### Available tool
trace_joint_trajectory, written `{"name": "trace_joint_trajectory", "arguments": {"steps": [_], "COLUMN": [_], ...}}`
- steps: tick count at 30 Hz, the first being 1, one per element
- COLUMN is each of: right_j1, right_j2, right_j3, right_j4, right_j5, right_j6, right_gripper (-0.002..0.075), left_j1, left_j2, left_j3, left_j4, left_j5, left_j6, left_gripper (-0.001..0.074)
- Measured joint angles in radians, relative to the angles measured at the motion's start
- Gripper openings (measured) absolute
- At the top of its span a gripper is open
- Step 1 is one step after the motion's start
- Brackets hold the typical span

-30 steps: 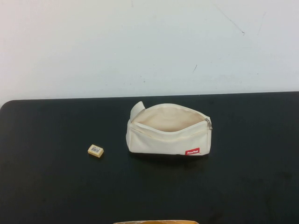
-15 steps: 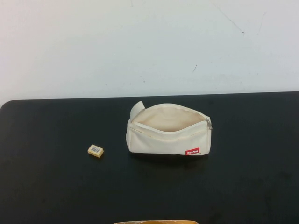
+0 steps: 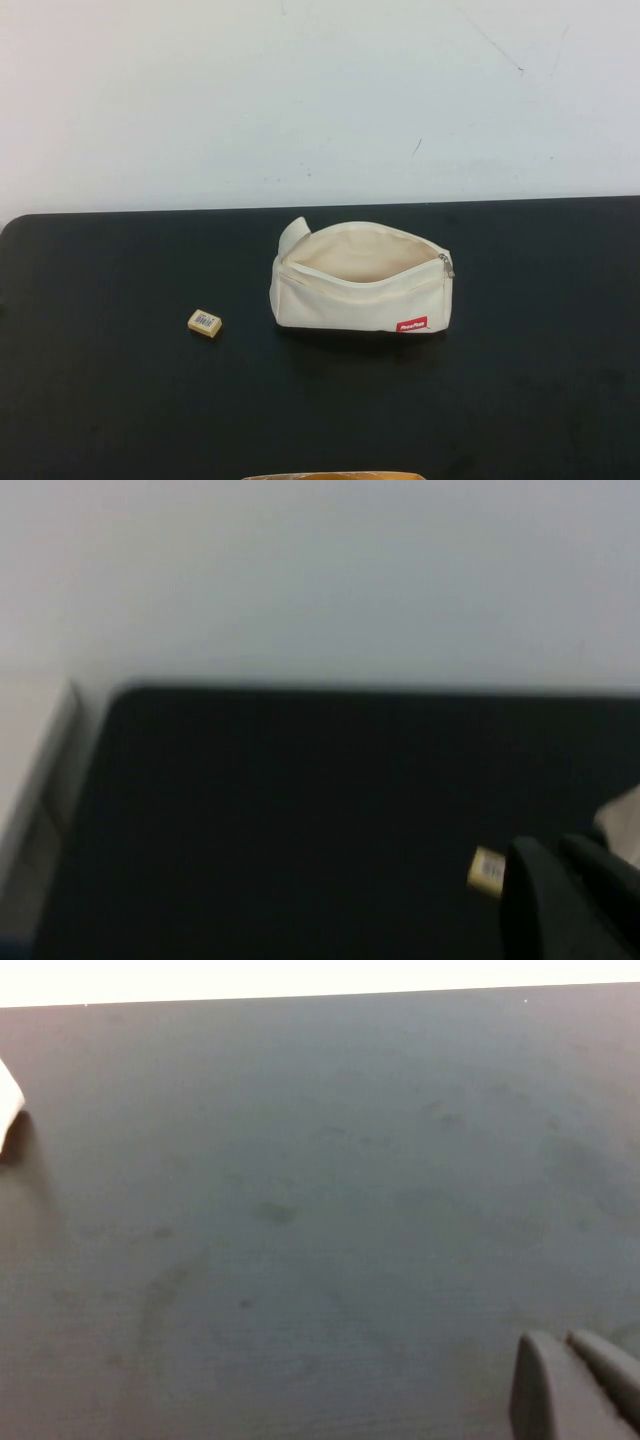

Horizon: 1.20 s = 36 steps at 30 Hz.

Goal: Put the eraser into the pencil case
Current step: Pick up the eraser from the table

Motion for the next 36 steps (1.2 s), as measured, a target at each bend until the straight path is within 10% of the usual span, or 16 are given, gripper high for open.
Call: {"name": "trace_joint_trajectory", "arguments": {"steps": [18, 27, 36], "right_j1": [0.0, 0.0, 0.0], "right_j2": [0.0, 0.0, 0.0], "right_j3": [0.0, 0.0, 0.0], "right_j4": [0.0, 0.0, 0.0], "right_j5": [0.0, 0.0, 0.0], "right_j6": [0.0, 0.0, 0.0], "right_gripper": [-0.0001, -0.0001, -0.0001], "left_j1": [-0.16, -0.235, -0.24], "left_j2": [0.793, 1.027, 1.208], "left_j3": [-0.36, -0.505, -0.62], "left_j4": [-0.058, -0.04, -0.033], "left_j5": [0.202, 0.241, 0.243], "left_j6": [0.299, 0.323, 0.324], "left_gripper": [0.002, 0.0454, 0.0524]}}
